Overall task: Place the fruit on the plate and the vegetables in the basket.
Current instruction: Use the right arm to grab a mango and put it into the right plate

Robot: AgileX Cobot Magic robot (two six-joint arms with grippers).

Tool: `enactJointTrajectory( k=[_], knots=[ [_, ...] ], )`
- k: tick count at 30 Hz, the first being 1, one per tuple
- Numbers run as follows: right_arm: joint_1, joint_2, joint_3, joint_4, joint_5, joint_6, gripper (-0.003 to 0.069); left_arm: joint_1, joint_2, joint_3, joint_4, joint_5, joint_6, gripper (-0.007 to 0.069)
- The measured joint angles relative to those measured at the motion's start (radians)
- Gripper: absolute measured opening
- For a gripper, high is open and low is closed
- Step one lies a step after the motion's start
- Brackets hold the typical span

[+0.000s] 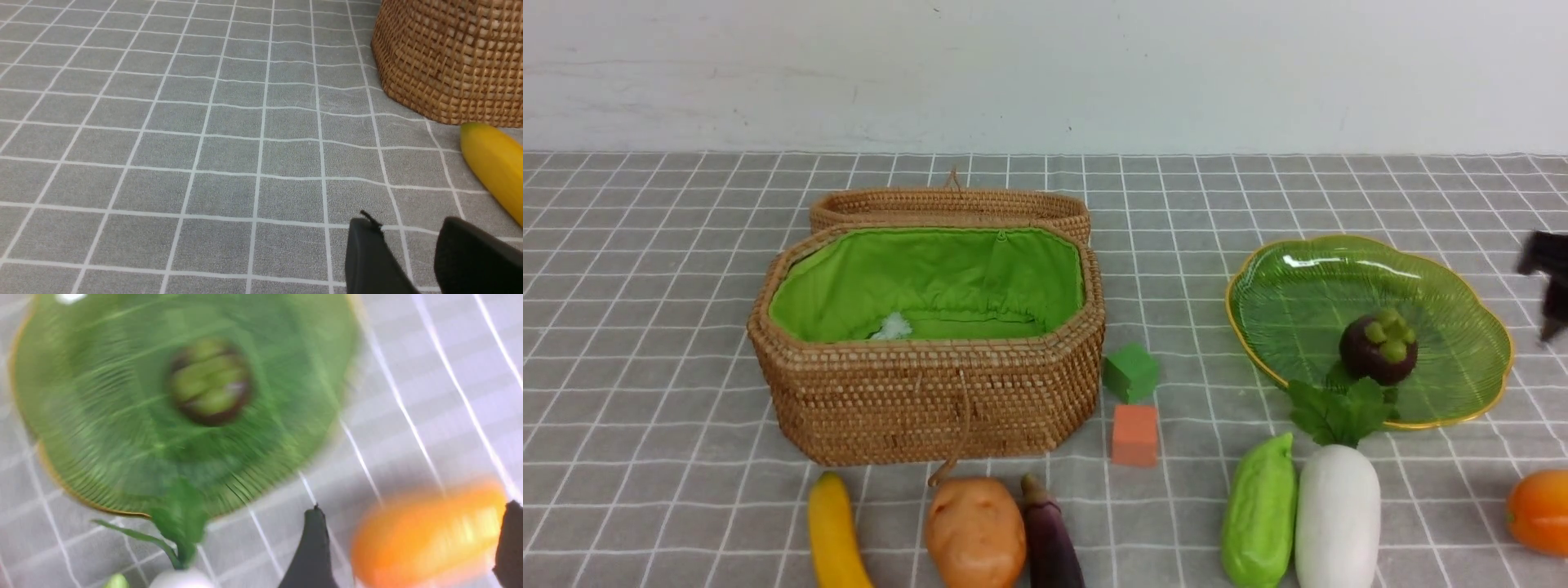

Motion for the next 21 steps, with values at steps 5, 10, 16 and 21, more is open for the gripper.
enactJointTrajectory(
  k=[5,10,16,21],
  knots=[
    [-0.069,-0.096,0.196,-0.065,0.010,0.476,0.0549,0.000,0.000,0.000,0.000,0.000,0.000,0.0239],
    [-0.144,-0.078,0.305,0.015,-0.212,0.530,0.0550,0.000,0.000,0.000,0.000,0.000,0.000,0.0239],
    [-0.297,0.041,0.315,0.168,-0.294,0.405,0.0572,0.000,0.000,0.000,0.003,0.000,0.000,0.0239],
    [-0.358,0.154,0.310,0.331,-0.360,0.211,0.0577,0.000,0.000,0.000,0.005,0.000,0.000,0.0239]
  ],
)
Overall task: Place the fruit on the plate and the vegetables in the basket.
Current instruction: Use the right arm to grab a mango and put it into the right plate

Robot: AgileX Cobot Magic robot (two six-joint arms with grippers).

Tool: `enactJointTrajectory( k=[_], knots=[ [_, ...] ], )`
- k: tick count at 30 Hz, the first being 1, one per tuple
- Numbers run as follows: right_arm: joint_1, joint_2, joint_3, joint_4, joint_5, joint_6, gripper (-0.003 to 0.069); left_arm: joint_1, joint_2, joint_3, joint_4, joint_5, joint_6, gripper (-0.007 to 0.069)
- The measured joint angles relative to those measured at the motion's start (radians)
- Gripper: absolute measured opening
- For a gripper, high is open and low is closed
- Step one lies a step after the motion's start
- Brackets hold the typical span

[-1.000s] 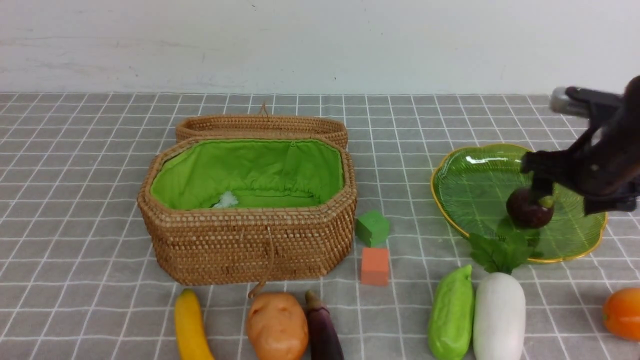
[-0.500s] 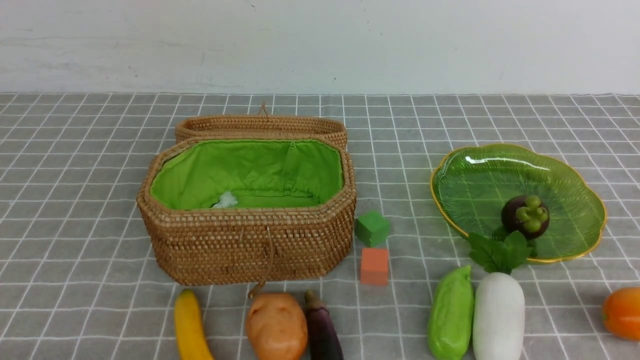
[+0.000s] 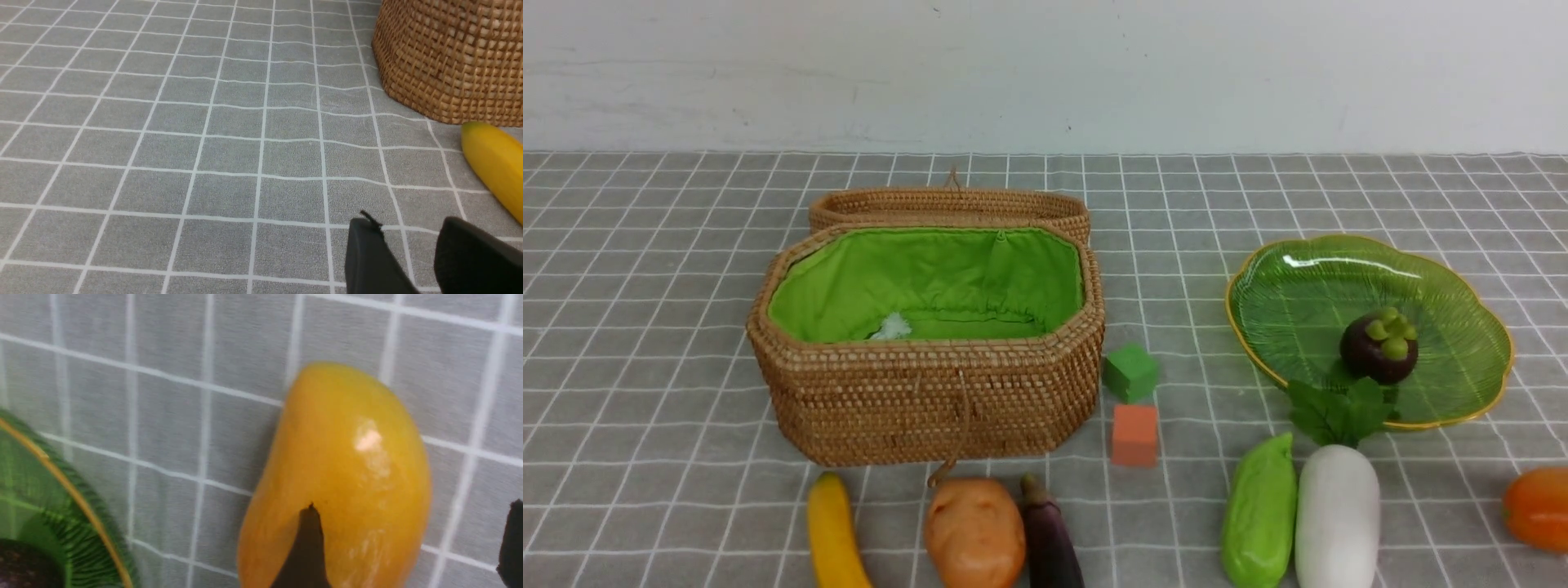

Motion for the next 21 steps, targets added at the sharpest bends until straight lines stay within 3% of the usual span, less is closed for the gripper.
enactJointTrajectory(
  k=[7,15,21],
  knots=[
    [0.000,0.138,0.003,0.161,-0.088,-0.201,0.0577,0.000,0.000,0.000,0.002,0.000,0.000,0.0239],
    [0.000,0.154,-0.006,0.185,-0.074,-0.325,0.0524,0.000,0.000,0.000,0.005,0.000,0.000,0.0239],
    [0.000,0.089,-0.010,0.329,-0.069,-0.565,0.0524,0.000,0.000,0.000,0.005,0.000,0.000,0.0239]
  ],
)
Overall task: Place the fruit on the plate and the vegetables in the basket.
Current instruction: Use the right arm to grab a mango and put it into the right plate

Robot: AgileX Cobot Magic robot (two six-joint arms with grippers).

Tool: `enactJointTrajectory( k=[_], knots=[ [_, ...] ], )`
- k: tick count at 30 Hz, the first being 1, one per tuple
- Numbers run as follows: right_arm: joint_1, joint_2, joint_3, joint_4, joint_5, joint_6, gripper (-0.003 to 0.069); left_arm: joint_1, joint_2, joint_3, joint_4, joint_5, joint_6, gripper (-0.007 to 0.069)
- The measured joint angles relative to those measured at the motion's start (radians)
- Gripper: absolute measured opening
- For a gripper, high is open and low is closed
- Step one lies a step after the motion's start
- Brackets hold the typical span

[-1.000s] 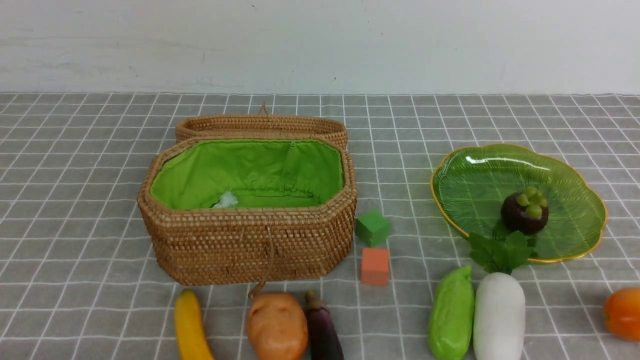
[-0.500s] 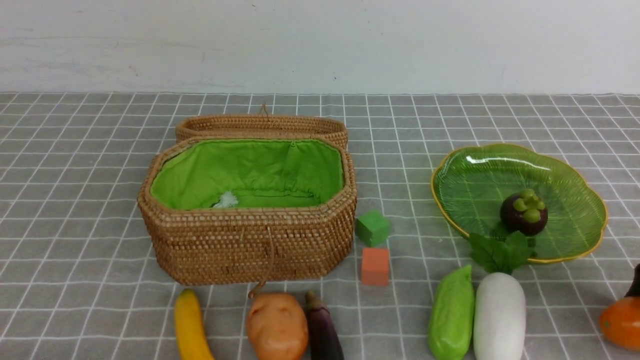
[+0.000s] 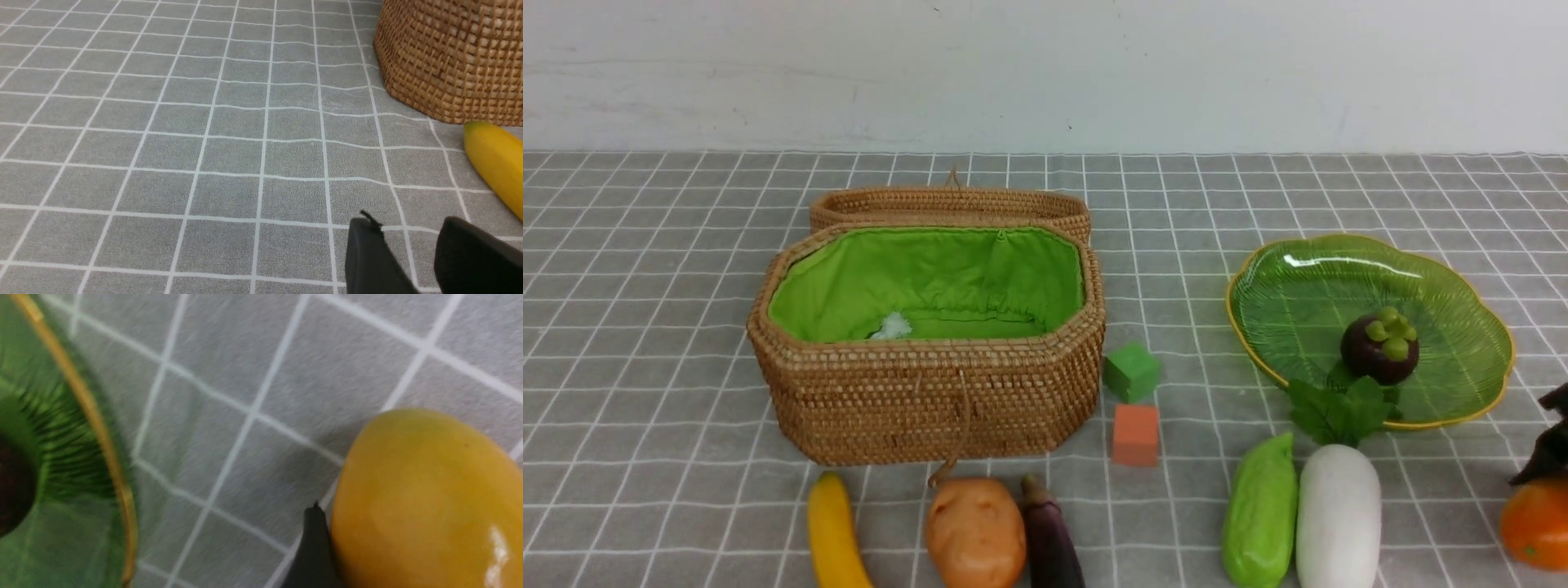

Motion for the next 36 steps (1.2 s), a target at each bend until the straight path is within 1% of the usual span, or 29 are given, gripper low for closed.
enactJointTrajectory(
  k=[2,3,4,5,7,8,9,10,11,12,13,14,15,16,18,21,25,28,30,32,36],
  knots=[
    [0.000,-0.061,-0.037,0.110,0.000,-0.134,0.0524,0.000,0.000,0.000,0.000,0.000,0.000,0.0239],
    [0.000,-0.091,-0.076,0.172,-0.003,-0.233,0.0524,0.000,0.000,0.000,0.000,0.000,0.000,0.0239],
    [0.000,-0.099,-0.083,0.193,-0.004,-0.249,0.0524,0.000,0.000,0.000,0.000,0.000,0.000,0.0239],
    [0.000,-0.113,-0.109,0.237,-0.009,-0.312,0.0524,0.000,0.000,0.000,0.000,0.000,0.000,0.0239],
    [0.000,-0.129,-0.219,0.394,-0.047,-0.584,0.0524,0.000,0.000,0.000,0.000,0.000,0.000,0.0239],
    [0.000,-0.128,-0.219,0.405,-0.051,-0.584,0.0524,0.000,0.000,0.000,0.001,0.000,0.000,0.0239],
    [0.000,-0.123,-0.248,0.439,-0.058,-0.665,0.0524,0.000,0.000,0.000,0.001,0.000,0.000,0.0239],
    [0.000,-0.105,-0.306,0.537,-0.071,-0.849,0.0524,0.000,0.000,0.000,0.001,0.000,0.000,0.0239],
    [0.000,-0.101,-0.306,0.548,-0.072,-0.849,0.0524,0.000,0.000,0.000,0.002,0.000,0.000,0.0239],
    [0.000,-0.064,-0.355,0.630,-0.075,-1.021,0.0524,0.000,0.000,0.000,0.002,0.000,0.000,0.0239],
    [0.001,-0.037,-0.375,0.674,-0.077,-1.107,0.0524,0.000,0.000,0.000,0.002,0.000,0.000,0.0239],
    [0.002,-0.031,-0.378,0.690,-0.079,-1.123,0.0524,0.000,0.000,0.000,0.002,0.000,0.000,0.0239],
    [0.004,-0.001,-0.391,0.723,-0.086,-1.199,0.0524,0.000,0.000,0.000,0.003,0.000,0.000,0.0239],
    [0.014,0.049,-0.398,0.765,-0.099,-1.303,0.0524,0.000,0.000,0.000,0.003,0.000,0.000,0.0239],
    [0.030,0.124,-0.399,0.791,-0.114,-1.407,0.0524,0.000,0.000,0.000,0.003,0.000,0.000,0.0239],
    [0.048,0.207,-0.400,0.803,-0.133,-1.463,0.0524,0.000,0.000,0.000,0.003,0.000,0.000,0.0239],
    [0.060,0.277,-0.400,0.805,-0.150,-1.478,0.0531,0.000,0.000,0.000,0.003,0.000,0.000,0.0239],
    [0.060,0.301,-0.400,0.807,-0.161,-1.475,0.0627,0.000,0.000,0.000,0.003,0.000,0.000,0.0239],
    [0.060,0.297,-0.400,0.808,-0.161,-1.475,0.0668,0.000,0.000,0.000,0.003,0.000,0.000,0.0239],
    [0.060,0.285,-0.400,0.803,-0.148,-1.475,0.0675,0.000,0.000,0.000,0.003,0.000,0.000,0.0239],
    [0.060,0.244,-0.400,0.766,-0.084,-1.475,0.0655,0.000,0.000,0.000,0.003,0.000,0.000,0.0239]
  ],
)
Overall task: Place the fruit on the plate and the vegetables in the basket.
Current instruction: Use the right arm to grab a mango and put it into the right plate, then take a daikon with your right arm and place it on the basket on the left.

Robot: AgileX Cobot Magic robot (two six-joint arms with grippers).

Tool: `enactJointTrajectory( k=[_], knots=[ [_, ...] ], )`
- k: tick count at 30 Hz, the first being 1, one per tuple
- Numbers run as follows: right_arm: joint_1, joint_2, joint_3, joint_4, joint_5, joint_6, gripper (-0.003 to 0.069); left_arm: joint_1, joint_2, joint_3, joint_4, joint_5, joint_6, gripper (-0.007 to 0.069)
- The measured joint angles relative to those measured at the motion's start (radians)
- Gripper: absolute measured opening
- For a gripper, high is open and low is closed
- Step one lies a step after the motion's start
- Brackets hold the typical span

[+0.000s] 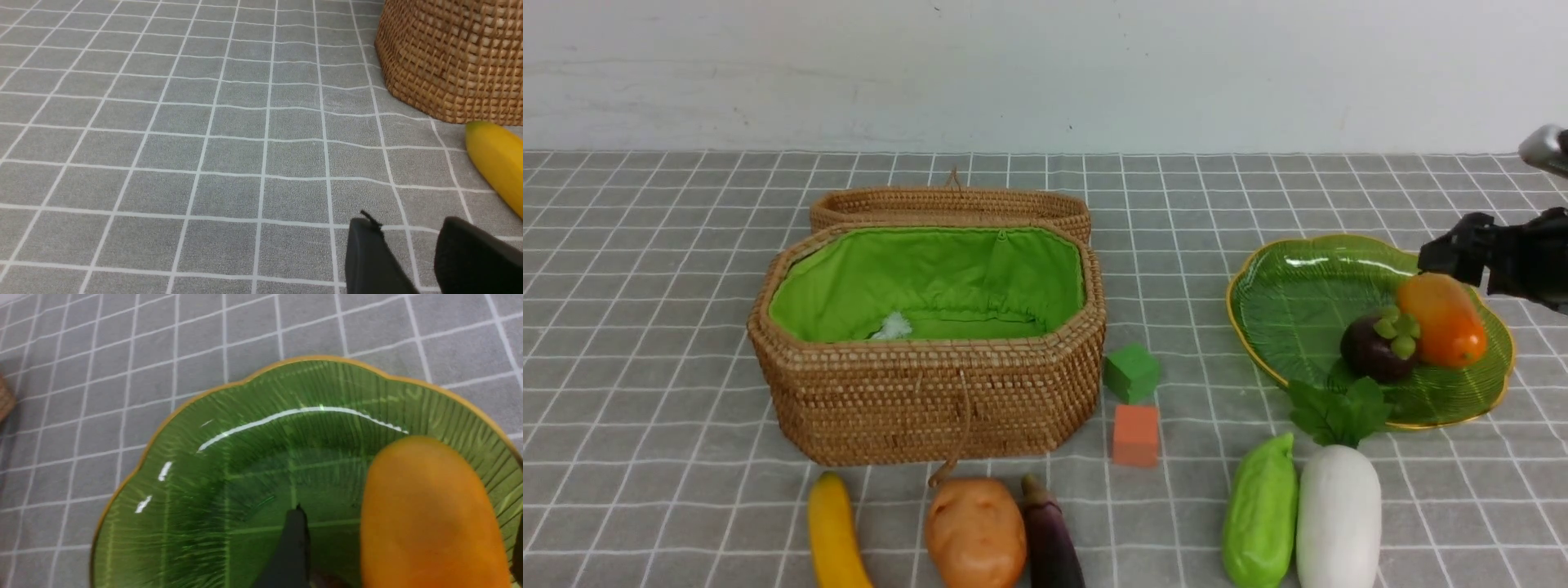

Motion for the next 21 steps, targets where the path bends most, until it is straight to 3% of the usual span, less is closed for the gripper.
enactJointTrajectory(
  k=[6,7,10,15,19,21],
  knots=[
    [0.034,-0.171,-0.002,-0.085,0.352,0.094,0.0604,0.000,0.000,0.000,0.000,0.000,0.000,0.0239],
    [0.037,-0.175,-0.002,-0.088,0.352,0.100,0.0603,0.000,0.000,0.000,0.000,0.000,0.000,0.0239],
    [0.118,-0.238,0.018,-0.159,0.553,0.220,0.0596,0.000,0.000,0.000,0.000,0.000,0.000,0.0239],
    [0.257,-0.291,0.093,-0.297,0.604,0.350,0.0594,0.000,0.000,0.000,0.000,0.000,0.000,0.0239],
    [0.388,-0.327,0.184,-0.537,0.515,0.658,0.0594,0.000,0.000,0.000,0.000,0.000,0.000,0.0239],
    [0.401,-0.328,0.193,-0.582,0.485,0.713,0.0594,0.000,0.000,0.000,0.000,0.000,0.000,0.0239]
  ],
)
